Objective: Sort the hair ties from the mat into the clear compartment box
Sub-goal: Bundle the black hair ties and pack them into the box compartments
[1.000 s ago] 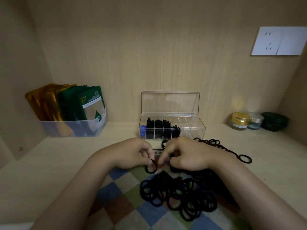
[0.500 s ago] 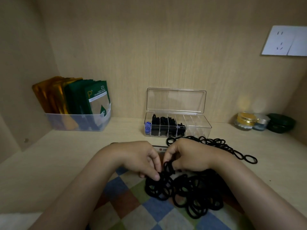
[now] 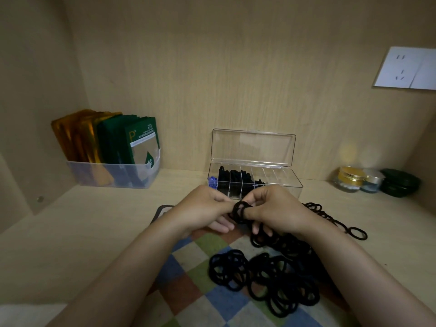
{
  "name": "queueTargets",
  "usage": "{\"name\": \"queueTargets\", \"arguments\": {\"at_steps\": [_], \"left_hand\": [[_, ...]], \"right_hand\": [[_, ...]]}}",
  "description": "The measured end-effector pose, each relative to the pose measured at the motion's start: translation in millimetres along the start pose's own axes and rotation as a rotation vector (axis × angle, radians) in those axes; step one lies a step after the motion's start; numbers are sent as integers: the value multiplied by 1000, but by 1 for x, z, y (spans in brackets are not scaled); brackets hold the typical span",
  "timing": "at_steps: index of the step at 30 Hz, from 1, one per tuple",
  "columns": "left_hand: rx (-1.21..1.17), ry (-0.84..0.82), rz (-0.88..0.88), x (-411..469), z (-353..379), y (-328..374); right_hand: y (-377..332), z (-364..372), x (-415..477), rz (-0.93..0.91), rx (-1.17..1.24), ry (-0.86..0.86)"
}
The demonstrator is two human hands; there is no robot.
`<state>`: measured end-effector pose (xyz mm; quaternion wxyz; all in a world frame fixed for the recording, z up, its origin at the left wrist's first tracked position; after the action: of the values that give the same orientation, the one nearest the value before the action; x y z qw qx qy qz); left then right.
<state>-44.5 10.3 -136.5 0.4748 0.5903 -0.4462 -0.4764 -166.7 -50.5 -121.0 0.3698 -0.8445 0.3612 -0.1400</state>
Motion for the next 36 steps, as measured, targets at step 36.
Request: {"name": "queueTargets", "arguments": {"at_steps": [36], "left_hand": [[604,-218,4,-5,-12,-4]], "right_hand": [[-12,29,-17,-194,-548,-300]]}}
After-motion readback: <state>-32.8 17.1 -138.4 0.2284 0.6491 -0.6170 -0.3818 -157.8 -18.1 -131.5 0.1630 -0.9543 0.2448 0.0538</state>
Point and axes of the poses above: each hand's wrist, its own x-axis towards the middle knuckle, its own z-axis out of the palm, y = z × x, the point moved 8 cm from there along x, towards the middle knuckle, and after that the axes turned 10 degrees about -x, right-handed, at the moved point
